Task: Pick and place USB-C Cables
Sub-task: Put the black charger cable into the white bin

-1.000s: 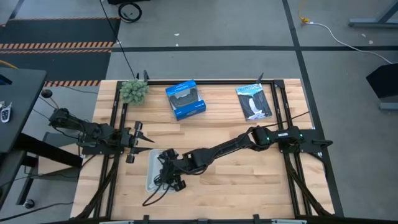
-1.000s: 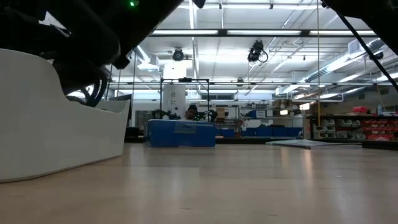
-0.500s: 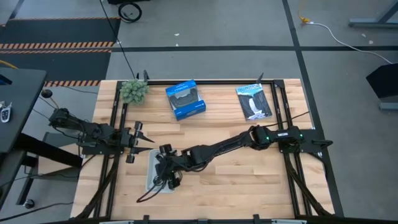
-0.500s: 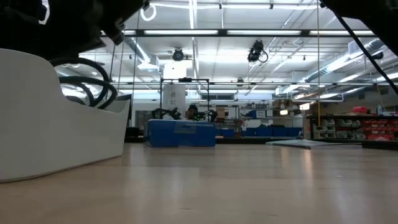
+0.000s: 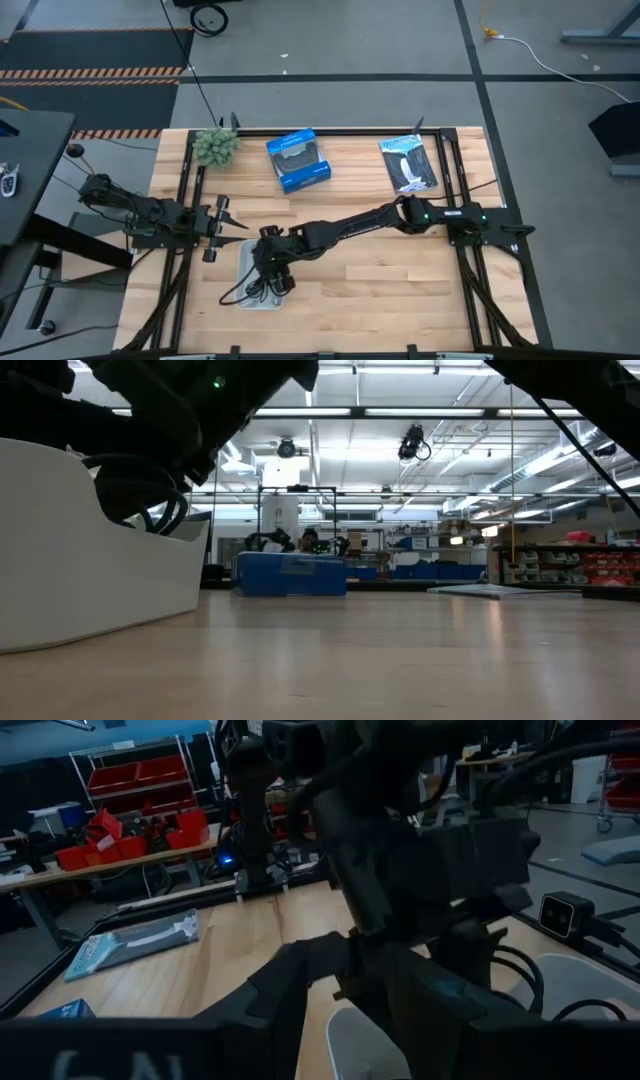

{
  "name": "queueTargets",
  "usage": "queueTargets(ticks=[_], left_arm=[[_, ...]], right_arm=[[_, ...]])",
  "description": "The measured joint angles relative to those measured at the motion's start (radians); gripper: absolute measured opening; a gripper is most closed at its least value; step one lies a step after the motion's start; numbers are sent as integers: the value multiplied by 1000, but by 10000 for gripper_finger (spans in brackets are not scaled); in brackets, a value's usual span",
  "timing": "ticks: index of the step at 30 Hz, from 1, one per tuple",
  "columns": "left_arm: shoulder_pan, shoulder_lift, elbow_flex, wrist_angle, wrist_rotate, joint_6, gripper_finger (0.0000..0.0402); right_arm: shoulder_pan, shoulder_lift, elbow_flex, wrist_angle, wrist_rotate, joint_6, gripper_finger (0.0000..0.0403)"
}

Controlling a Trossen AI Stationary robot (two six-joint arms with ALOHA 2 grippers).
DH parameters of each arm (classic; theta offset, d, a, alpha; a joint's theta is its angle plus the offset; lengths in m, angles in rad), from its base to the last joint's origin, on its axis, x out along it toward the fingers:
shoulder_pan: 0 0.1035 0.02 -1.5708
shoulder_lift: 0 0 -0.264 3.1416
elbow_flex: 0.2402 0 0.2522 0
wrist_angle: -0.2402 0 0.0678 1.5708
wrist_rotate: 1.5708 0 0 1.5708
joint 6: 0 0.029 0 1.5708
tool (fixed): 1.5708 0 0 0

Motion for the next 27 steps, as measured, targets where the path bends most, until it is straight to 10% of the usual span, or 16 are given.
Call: queueTargets(ticks=[14, 27], left_arm=[[0, 0, 0, 3, 0, 0, 142], [0, 0, 0, 2, 0, 0, 142]], right_arm=[[1, -2, -44, -3, 24, -18, 15], [0, -10, -19, -32, 47, 43, 85]])
